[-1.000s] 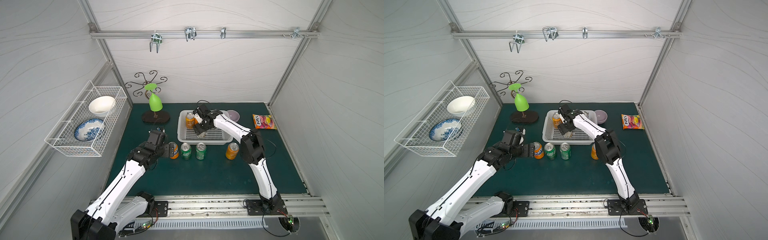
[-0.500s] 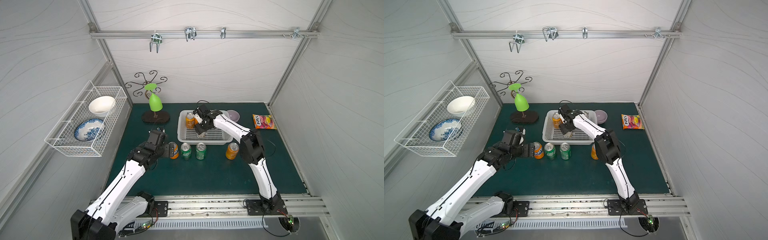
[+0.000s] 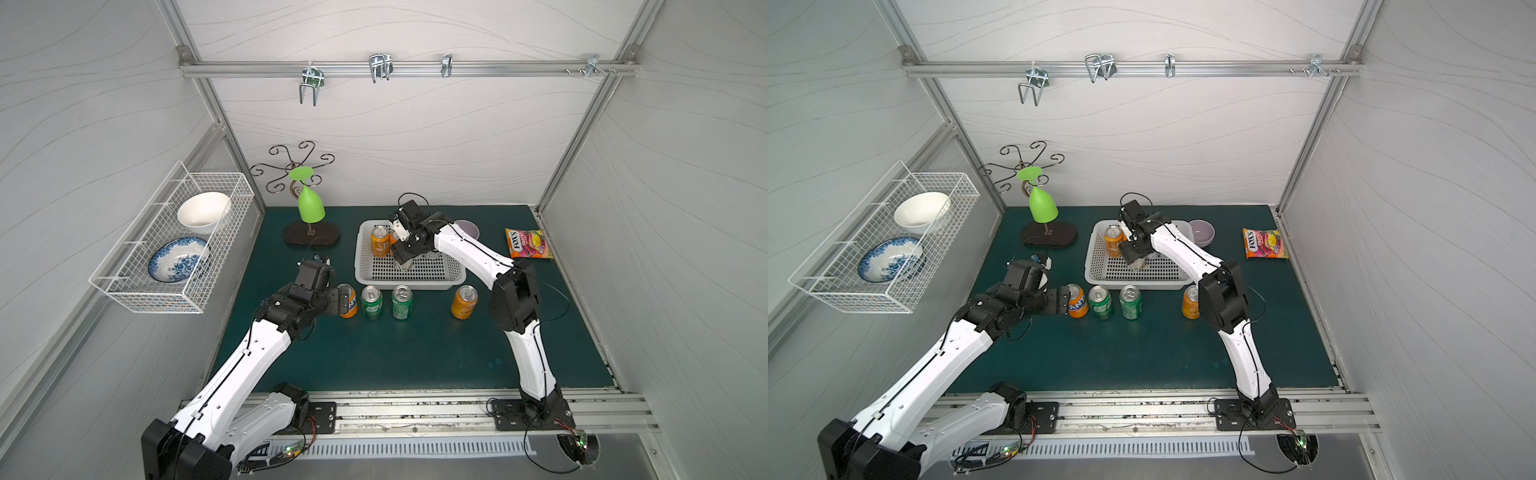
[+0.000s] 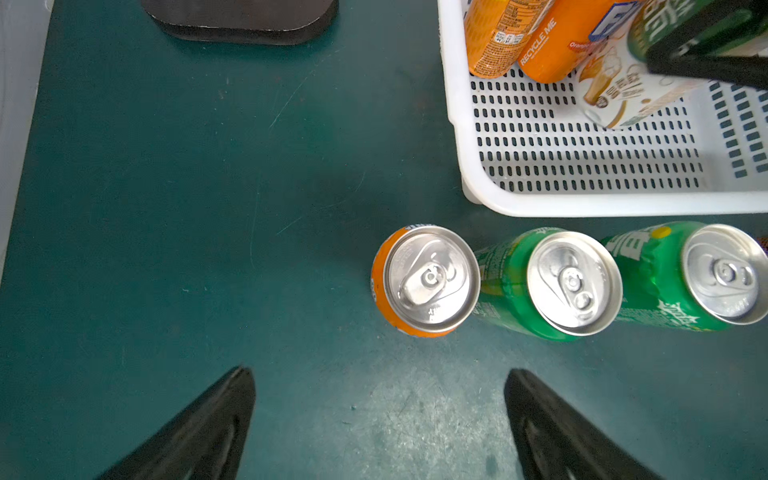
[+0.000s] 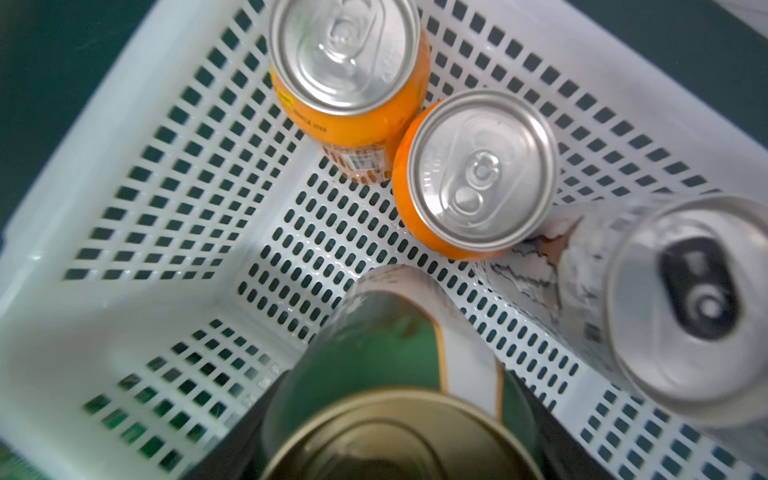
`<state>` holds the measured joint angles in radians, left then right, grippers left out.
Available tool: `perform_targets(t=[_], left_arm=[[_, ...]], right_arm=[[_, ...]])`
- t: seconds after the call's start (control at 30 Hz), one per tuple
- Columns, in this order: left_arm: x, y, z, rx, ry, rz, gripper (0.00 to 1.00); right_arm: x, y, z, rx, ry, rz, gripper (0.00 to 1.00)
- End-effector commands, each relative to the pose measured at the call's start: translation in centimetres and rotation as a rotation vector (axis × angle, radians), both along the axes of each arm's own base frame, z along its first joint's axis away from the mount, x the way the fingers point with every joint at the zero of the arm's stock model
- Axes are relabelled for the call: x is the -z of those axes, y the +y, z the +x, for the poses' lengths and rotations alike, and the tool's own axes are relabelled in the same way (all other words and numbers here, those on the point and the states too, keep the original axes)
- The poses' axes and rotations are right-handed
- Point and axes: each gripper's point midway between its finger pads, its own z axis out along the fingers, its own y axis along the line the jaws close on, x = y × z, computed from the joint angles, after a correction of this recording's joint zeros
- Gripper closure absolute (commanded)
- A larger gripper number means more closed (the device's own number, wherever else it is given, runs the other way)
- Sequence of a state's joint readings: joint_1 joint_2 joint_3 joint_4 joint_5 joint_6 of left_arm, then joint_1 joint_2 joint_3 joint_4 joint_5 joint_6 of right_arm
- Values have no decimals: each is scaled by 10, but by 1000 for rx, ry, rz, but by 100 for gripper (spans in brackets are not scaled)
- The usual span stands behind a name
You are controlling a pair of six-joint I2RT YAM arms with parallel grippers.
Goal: Take out the drinks from the basket
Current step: Pick up the drink from the basket.
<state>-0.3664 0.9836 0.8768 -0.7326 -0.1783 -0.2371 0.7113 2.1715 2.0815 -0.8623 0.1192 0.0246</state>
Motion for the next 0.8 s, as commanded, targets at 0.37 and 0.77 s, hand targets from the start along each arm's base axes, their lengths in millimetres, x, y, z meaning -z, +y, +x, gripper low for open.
perform_targets(t=[0.37, 0.77], left_arm=[[-10, -4, 9, 10, -45, -25, 2], [-9, -4, 8, 10, -43, -20, 2]], right_arm=[[-122, -38, -53, -9, -180, 100, 38], [-153, -71, -106, 6, -228, 130, 38]])
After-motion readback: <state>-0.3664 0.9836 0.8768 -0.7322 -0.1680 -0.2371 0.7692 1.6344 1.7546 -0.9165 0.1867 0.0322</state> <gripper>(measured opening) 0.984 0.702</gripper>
